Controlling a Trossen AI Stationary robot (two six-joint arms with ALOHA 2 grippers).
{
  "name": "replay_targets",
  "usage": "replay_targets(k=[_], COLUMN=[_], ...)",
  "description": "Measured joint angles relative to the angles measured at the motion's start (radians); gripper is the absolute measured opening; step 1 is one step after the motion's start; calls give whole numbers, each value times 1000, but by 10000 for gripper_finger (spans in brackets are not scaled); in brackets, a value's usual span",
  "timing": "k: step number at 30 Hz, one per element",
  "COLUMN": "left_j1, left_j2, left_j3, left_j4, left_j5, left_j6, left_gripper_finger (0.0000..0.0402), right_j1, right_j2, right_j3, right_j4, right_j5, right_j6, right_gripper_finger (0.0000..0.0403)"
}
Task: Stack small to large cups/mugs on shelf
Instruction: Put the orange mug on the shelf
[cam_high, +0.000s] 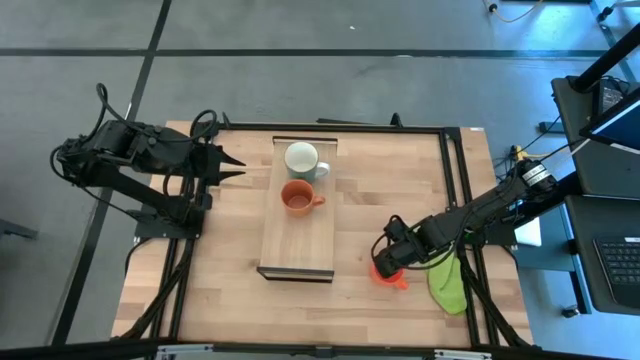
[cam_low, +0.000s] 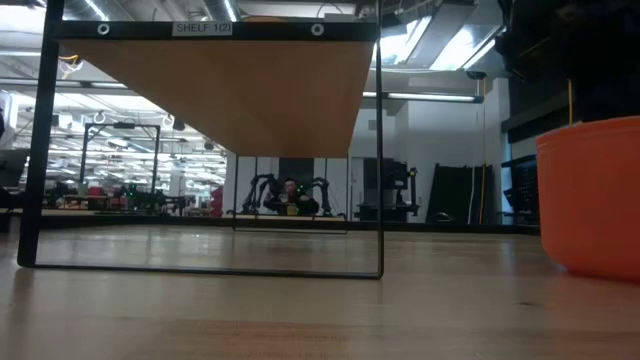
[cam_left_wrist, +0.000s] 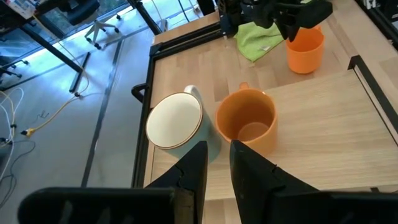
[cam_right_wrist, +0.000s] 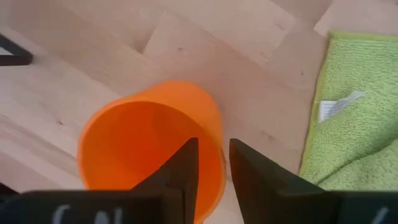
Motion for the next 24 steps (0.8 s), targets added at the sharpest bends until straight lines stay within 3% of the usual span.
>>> replay_targets(k=[24], left_j1=[0], left_j2=[-7], left_j3=[0], left_j4=[0], left_j5=[-20], left_j6=[1], left_gripper_finger=[63], right_j1=[11], right_j2=[83], right_j3=[0], right_j4=[-10], right_j5=[-10], right_j6=[6], right_gripper_finger=[92])
